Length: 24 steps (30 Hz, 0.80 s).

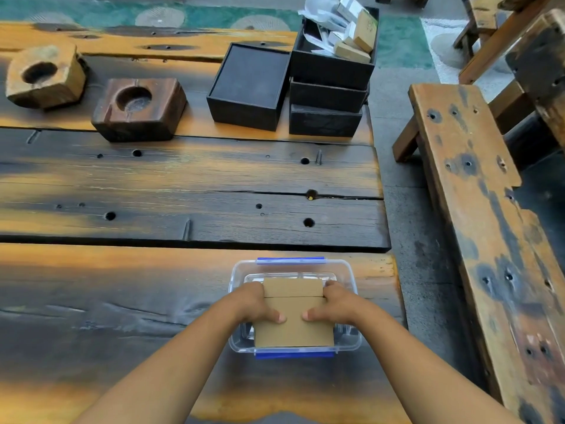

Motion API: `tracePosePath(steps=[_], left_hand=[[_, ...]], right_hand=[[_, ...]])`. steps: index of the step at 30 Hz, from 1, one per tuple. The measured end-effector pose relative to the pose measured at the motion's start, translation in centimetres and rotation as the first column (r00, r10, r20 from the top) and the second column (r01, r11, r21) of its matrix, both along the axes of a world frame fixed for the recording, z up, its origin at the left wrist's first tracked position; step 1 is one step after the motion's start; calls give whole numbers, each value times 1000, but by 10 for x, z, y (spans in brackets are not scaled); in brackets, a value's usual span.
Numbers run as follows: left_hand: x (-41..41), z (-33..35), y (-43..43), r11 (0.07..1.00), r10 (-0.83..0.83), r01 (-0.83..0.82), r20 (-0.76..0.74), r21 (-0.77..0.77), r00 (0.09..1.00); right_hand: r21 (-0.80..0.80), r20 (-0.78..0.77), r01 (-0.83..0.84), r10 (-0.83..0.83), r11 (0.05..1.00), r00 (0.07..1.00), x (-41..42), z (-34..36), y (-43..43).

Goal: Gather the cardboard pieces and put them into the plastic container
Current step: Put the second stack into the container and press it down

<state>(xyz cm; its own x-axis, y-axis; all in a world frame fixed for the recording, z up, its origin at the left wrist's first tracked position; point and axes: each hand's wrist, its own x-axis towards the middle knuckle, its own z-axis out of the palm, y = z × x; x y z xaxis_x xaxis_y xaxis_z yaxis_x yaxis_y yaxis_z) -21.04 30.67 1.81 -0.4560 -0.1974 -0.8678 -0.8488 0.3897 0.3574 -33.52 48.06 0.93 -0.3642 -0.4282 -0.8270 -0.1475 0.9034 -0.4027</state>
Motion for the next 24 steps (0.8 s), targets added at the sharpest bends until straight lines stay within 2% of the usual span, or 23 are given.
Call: tracePosePath(steps=[3,7,15,24], left_hand=[[0,1,-4,999,-38,39,-12,16,999],[4,-4,2,986,-148,146,-17,-76,989],[2,-3,0,989,-139,138,-5,-58,990],[5,-2,1,973,-221,224,50,-57,974]], right_hand=[[-12,-7,-8,8,1000,1000,1,-1,-1],[-35,-21,-5,5,999,1000,3,-2,2],[-10,18,48,-48,999,999,0,-2,3],[-3,41,73,-73,997,996,5,0,3]])
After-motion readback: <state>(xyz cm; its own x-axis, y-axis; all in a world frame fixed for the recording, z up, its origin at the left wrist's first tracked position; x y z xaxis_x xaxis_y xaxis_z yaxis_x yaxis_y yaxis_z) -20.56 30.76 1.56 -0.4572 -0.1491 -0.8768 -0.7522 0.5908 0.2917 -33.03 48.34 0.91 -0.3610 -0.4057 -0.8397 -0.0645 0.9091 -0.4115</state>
